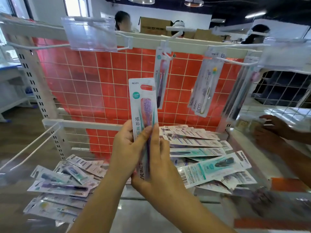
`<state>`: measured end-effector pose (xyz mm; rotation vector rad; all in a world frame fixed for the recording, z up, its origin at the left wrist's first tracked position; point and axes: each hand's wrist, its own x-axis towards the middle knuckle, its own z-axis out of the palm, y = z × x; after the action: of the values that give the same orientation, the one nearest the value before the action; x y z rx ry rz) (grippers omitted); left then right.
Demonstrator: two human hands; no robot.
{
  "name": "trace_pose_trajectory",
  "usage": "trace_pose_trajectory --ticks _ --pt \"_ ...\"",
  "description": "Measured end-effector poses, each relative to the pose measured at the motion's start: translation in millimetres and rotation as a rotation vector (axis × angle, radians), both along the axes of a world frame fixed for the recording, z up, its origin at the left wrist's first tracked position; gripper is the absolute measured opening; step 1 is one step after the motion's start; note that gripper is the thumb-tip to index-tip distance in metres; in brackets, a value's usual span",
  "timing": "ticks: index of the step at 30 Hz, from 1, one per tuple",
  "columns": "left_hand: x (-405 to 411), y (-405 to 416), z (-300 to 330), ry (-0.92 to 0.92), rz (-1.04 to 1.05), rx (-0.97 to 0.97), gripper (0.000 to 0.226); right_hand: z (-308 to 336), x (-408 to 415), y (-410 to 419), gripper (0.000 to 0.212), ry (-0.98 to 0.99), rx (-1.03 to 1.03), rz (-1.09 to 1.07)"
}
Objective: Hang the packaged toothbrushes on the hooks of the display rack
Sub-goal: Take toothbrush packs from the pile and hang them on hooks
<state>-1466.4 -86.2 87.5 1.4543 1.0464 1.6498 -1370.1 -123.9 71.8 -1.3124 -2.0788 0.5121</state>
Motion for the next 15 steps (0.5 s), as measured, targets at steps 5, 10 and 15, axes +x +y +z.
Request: trace_pose_trajectory --ticks 5,10,15 --pt "-3.4 -0.9 0.9 0.060 -0.030 0.024 0.022 -2.0 0.5 12.6 0.123 -0.038 0.059 -0.048" --pt "-20.9 -3.8 -3.6 0.403 0.142 0.143 0.028 3.8 2.9 29.9 0.118 -0.073 0.182 -0.112" --pt "-34.0 -0.6 -10.9 1.003 0.465 0.279 0.020 10.8 8.7 50.0 0.118 -0.058 0.227 -0.169"
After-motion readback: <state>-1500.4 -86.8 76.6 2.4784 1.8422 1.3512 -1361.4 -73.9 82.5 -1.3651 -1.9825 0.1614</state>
